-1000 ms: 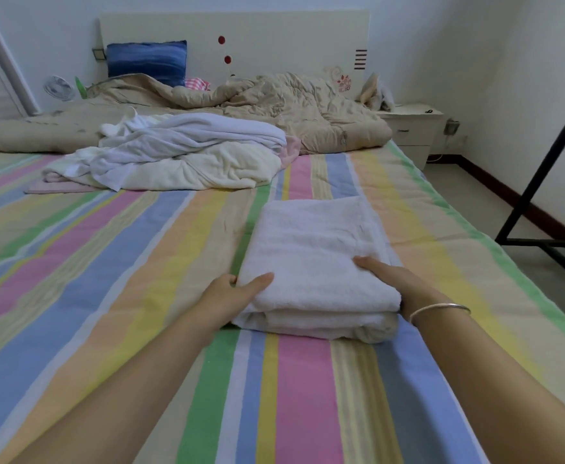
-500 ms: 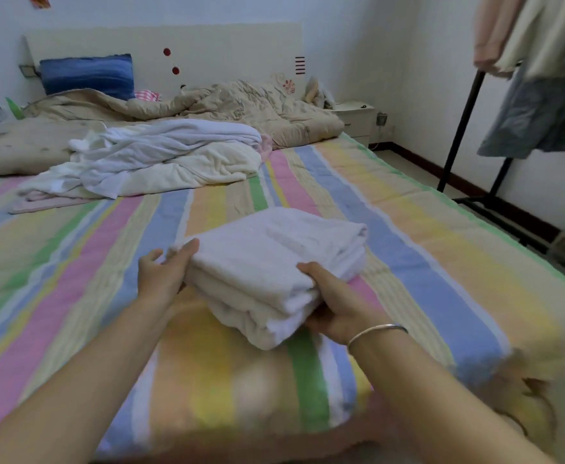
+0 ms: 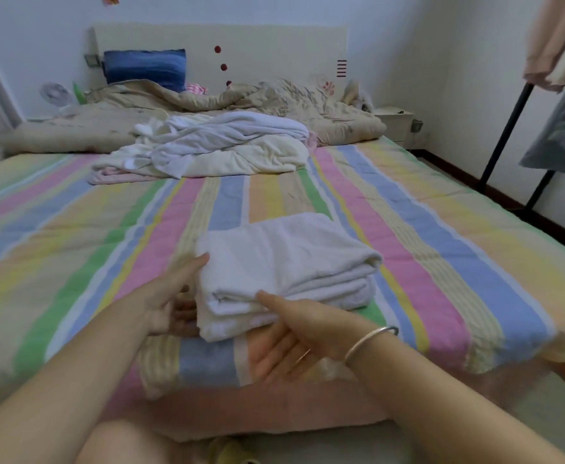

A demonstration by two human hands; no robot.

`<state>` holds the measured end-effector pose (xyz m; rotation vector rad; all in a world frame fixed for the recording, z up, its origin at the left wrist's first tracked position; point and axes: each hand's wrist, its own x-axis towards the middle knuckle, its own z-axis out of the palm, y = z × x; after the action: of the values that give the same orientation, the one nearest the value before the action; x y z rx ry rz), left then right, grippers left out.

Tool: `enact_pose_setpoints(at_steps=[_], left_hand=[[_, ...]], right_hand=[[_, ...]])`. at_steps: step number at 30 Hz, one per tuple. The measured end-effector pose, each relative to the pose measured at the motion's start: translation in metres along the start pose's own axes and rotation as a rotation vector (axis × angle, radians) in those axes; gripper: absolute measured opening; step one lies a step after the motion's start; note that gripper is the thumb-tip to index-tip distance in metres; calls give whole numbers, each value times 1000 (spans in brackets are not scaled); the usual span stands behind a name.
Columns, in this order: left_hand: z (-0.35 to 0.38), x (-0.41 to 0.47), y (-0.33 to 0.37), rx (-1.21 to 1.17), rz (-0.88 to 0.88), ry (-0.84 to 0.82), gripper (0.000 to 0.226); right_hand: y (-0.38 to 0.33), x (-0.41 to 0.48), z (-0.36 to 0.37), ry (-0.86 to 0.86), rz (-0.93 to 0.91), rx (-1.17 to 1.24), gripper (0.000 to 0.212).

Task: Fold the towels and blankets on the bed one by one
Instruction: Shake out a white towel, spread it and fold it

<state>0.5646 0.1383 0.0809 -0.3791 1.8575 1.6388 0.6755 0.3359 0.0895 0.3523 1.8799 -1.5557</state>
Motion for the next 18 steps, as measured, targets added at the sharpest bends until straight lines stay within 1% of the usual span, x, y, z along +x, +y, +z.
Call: enact_pose_setpoints(at_steps=[1, 2, 3, 5, 6, 7, 8, 9, 10, 11, 12, 13, 14, 15, 16, 17, 18], left_hand=[[3, 0, 0, 17, 5, -12, 63], [7, 2, -1, 38, 6, -27, 65], [12, 1, -2, 50, 3, -21, 67], [17, 1, -3, 57, 13, 3, 63], [17, 4, -3, 44, 25, 19, 60], [18, 5, -4, 45, 22, 20, 58], [20, 7, -7, 39, 17, 23, 55], [21, 8, -10, 28, 19, 26, 49], [22, 11, -15, 10, 38, 37, 41], [24, 12, -19, -2, 55, 60, 37], [25, 16, -21, 1, 79, 84, 38], [26, 16, -22, -4, 94, 103, 42], [26, 18, -22, -23, 101, 105, 46], [26, 16, -21, -45, 91, 88, 49], [26, 15, -18, -52, 68, 58, 54], [25, 12, -15, -53, 31, 18, 58], [25, 9, -12, -61, 2, -5, 61]], right_hand=[[-8, -7, -3, 51, -51, -144, 66], [-17, -11, -6, 172, -157, -249, 55], [-27, -11, -12, 361, -294, -366, 46], [-47, -5, -32, 828, -573, -687, 35], [-52, 3, -44, 962, -665, -856, 35], [-50, 13, -57, 961, -643, -995, 44], [-44, 28, -72, 863, -524, -1088, 56], [-33, 41, -81, 732, -358, -1132, 63], [-22, 53, -88, 604, -224, -1154, 66], [-11, 59, -94, 519, -180, -1154, 65], [-6, 64, -103, 492, -212, -1106, 59], [-5, 63, -112, 553, -281, -990, 49], [-8, 61, -122, 662, -338, -856, 40], [-10, 59, -134, 799, -339, -770, 36], [-11, 56, -144, 888, -297, -740, 42], [-11, 53, -150, 883, -188, -731, 56], [-9, 53, -155, 823, -72, -691, 71]])
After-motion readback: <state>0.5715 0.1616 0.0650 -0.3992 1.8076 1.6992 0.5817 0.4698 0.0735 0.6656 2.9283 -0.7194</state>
